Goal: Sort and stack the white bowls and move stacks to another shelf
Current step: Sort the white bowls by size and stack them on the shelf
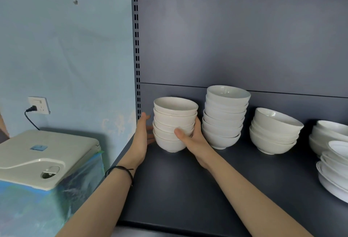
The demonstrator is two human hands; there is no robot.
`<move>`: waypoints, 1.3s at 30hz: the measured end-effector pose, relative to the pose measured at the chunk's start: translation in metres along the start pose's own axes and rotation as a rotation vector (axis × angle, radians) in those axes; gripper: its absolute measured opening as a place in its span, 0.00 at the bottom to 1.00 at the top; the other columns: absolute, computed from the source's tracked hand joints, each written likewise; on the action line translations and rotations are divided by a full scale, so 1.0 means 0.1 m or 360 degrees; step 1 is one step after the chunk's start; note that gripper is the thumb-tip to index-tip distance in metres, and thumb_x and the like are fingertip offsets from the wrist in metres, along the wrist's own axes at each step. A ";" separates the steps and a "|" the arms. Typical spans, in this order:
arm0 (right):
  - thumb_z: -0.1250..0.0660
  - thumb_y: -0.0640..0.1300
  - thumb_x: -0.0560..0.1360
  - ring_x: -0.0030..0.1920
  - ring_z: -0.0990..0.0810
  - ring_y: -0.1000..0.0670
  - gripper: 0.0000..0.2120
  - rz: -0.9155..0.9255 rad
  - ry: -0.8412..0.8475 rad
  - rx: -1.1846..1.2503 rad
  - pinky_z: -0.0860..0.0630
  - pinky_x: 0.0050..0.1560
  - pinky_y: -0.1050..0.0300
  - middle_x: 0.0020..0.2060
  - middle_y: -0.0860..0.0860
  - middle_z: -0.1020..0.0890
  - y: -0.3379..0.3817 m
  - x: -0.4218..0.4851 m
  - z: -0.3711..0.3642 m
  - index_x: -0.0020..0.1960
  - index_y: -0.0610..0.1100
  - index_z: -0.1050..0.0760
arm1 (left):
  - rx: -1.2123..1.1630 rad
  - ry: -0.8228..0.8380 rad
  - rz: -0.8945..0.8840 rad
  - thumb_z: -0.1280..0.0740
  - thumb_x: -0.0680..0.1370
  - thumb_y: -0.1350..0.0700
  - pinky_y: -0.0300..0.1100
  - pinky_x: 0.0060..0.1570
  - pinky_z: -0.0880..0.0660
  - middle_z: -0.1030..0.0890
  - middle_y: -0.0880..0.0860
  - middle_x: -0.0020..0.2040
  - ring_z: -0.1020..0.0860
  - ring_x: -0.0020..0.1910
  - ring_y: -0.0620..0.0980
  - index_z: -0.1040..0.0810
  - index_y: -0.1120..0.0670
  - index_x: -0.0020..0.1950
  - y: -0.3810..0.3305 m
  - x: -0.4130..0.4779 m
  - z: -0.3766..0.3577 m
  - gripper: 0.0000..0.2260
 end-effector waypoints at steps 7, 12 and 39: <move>0.23 0.43 0.71 0.72 0.37 0.57 0.55 0.0086 -0.0164 -0.0011 0.33 0.68 0.59 0.74 0.61 0.41 0.00 -0.19 0.03 0.78 0.61 0.62 | 0.0458 0.0282 -0.0286 0.45 0.67 0.23 0.46 0.66 0.32 0.32 0.46 0.61 0.32 0.65 0.46 0.34 0.44 0.64 0.09 -0.10 -0.04 0.34; 0.21 0.42 0.69 0.74 0.39 0.60 0.54 0.0185 -0.0137 -0.0056 0.31 0.64 0.68 0.74 0.66 0.43 -0.01 -0.21 -0.02 0.73 0.67 0.60 | 0.0350 0.0429 -0.0212 0.37 0.67 0.30 0.32 0.55 0.30 0.32 0.49 0.63 0.29 0.62 0.42 0.42 0.47 0.63 0.08 -0.08 -0.08 0.33; 0.21 0.49 0.66 0.75 0.36 0.59 0.55 0.0417 -0.0216 -0.0020 0.33 0.74 0.47 0.76 0.62 0.39 0.22 -0.32 -0.01 0.79 0.63 0.56 | 0.0173 0.0360 -0.0709 0.35 0.69 0.39 0.22 0.53 0.31 0.34 0.28 0.66 0.30 0.61 0.25 0.53 0.43 0.77 -0.15 -0.26 -0.26 0.41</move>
Point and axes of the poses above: each hand's wrist, its own x-axis towards the middle knuckle, its own z-axis out of the back of the hand, y = z × x, the point moved 5 cm from there along x, towards the middle knuckle
